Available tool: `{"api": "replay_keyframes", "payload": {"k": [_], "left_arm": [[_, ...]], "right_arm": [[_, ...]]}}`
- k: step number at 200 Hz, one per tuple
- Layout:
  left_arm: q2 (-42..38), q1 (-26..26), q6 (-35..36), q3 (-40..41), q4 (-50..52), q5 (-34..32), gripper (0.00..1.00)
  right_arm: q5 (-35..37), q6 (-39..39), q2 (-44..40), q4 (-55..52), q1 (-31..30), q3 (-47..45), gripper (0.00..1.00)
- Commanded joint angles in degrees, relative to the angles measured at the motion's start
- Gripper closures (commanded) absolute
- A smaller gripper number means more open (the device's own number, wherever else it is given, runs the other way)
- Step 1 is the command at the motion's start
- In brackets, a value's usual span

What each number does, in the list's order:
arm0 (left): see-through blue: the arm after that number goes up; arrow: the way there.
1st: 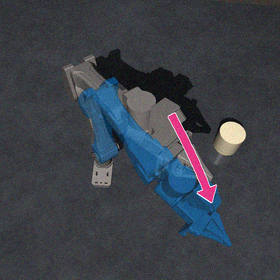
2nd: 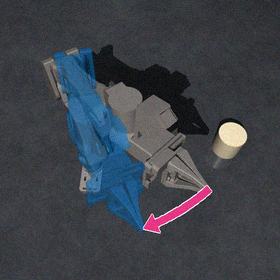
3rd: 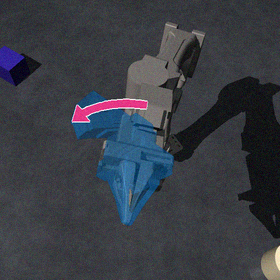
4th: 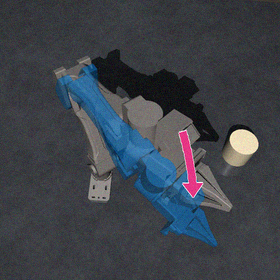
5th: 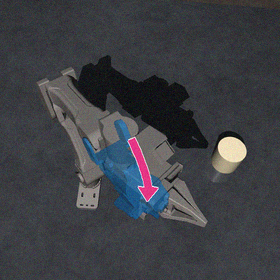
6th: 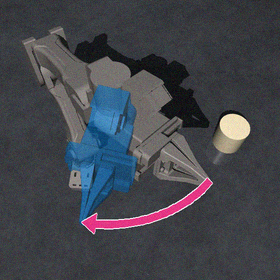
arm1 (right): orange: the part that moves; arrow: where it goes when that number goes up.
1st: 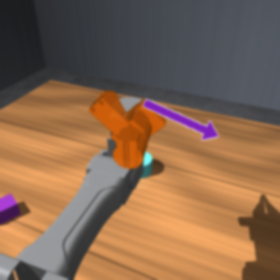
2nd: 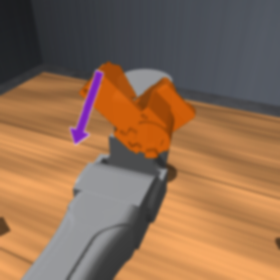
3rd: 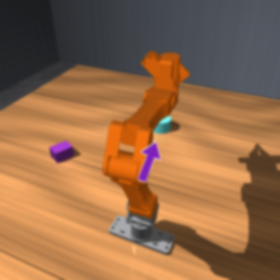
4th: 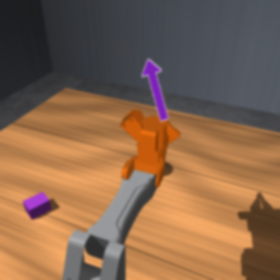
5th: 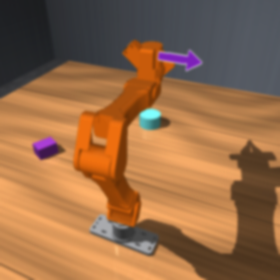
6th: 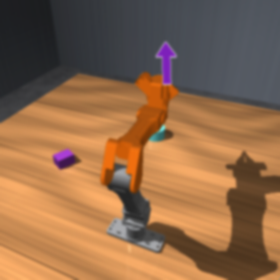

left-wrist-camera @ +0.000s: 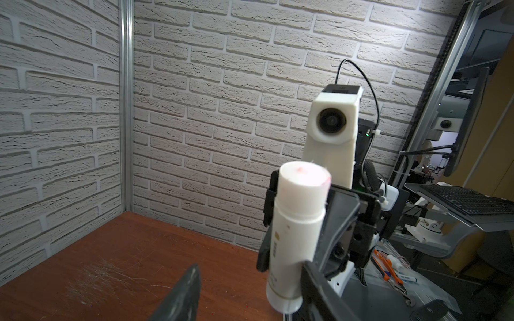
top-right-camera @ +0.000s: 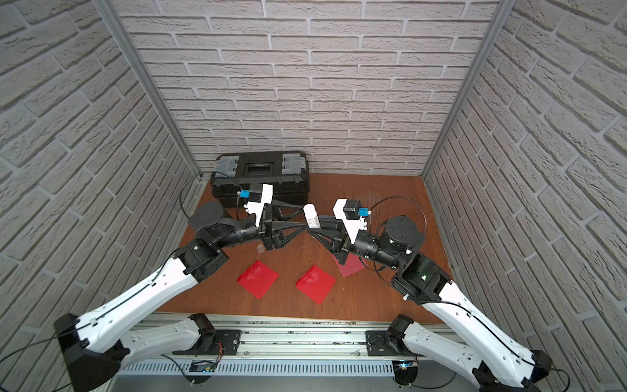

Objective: Seal the envelope with a glue stick
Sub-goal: Unscrew the glue stick.

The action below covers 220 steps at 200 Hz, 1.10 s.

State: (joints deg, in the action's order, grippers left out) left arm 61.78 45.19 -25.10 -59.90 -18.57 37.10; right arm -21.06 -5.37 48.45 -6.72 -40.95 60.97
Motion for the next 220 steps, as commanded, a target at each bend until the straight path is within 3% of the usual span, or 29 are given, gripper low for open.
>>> {"api": "replay_keyframes", "payload": {"k": [1, 67, 145, 220], "left_arm": [[-1.3, 0.8, 0.2, 0.7, -4.8, 2.8, 0.41], [-1.4, 0.8, -0.1, 0.5, -5.1, 3.6, 0.43], [1.7, 0.9, -1.1, -2.1, -4.7, 4.7, 0.44], [2.1, 0.9, -1.9, -2.5, -5.5, 4.9, 0.60]], "right_arm": [[3.4, 0.4, -1.0, 1.3, -0.2, 0.3, 0.97], [4.3, 0.9, -1.6, 1.7, -0.2, -0.5, 0.97], [-2.6, 1.0, 2.5, 1.2, -0.2, 1.1, 0.97], [-4.2, 1.6, 3.0, 0.9, -0.1, 1.4, 0.97]]}}
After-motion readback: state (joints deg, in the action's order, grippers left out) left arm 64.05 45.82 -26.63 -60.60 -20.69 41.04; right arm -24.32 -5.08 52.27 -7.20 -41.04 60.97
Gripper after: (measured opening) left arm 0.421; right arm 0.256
